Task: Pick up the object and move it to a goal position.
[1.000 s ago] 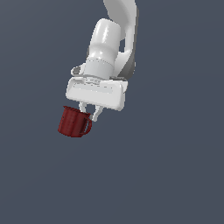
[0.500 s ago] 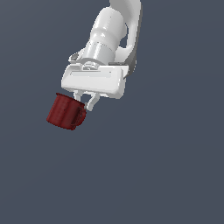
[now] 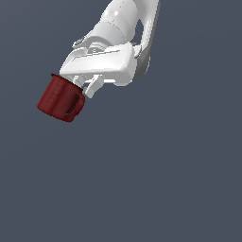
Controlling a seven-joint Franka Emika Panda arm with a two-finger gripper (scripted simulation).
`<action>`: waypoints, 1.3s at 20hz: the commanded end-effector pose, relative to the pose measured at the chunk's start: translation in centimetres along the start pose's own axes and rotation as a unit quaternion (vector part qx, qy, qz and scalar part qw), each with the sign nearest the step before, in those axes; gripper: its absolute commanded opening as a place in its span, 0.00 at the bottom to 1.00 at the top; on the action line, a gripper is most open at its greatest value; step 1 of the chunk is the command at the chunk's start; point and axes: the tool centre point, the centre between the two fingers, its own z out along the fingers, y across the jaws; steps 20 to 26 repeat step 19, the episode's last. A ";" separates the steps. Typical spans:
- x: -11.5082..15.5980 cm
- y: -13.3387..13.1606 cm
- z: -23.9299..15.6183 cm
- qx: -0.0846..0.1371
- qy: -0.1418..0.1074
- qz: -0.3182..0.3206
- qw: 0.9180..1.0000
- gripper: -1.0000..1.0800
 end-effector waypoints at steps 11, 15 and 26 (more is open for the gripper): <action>5.7 -0.6 -4.1 0.007 0.104 0.022 0.994 0.00; 6.4 -0.7 -4.8 0.008 0.120 0.025 0.992 0.00; 6.6 -0.6 -5.0 0.007 0.125 0.026 0.992 0.00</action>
